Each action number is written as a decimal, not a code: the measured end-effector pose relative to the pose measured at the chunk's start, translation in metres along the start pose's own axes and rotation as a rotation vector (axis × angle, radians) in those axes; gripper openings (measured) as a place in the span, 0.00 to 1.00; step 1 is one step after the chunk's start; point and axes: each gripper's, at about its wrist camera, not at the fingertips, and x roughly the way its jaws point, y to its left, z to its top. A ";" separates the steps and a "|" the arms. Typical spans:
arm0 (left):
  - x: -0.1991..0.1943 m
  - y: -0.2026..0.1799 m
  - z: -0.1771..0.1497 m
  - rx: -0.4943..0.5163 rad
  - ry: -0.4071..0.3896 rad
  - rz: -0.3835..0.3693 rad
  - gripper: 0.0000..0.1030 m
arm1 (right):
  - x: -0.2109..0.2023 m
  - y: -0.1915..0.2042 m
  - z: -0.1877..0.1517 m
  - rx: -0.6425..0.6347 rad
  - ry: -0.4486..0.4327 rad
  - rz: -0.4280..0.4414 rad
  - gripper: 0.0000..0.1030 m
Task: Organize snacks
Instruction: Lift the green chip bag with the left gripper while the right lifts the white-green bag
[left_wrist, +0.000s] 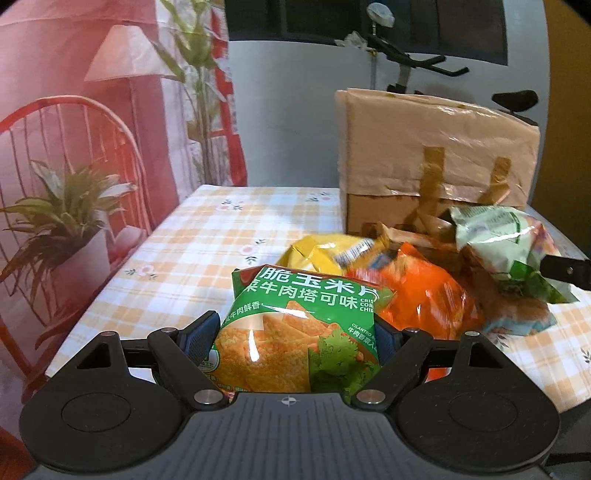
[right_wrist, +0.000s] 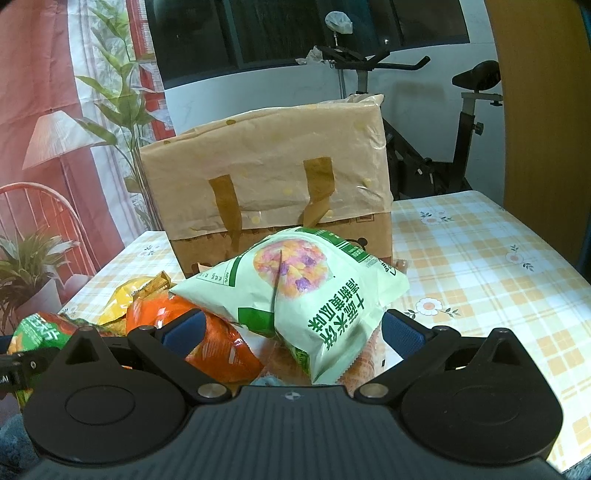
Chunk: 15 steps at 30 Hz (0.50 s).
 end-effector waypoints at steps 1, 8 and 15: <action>0.000 0.001 0.000 -0.007 -0.002 0.003 0.83 | 0.000 0.000 0.000 0.001 0.000 0.000 1.00; -0.004 0.000 0.004 -0.032 -0.057 -0.008 0.83 | 0.001 -0.001 -0.002 0.003 0.005 -0.002 1.00; -0.002 -0.003 0.010 -0.035 -0.084 -0.063 0.83 | 0.006 -0.002 -0.003 -0.008 0.010 -0.004 1.00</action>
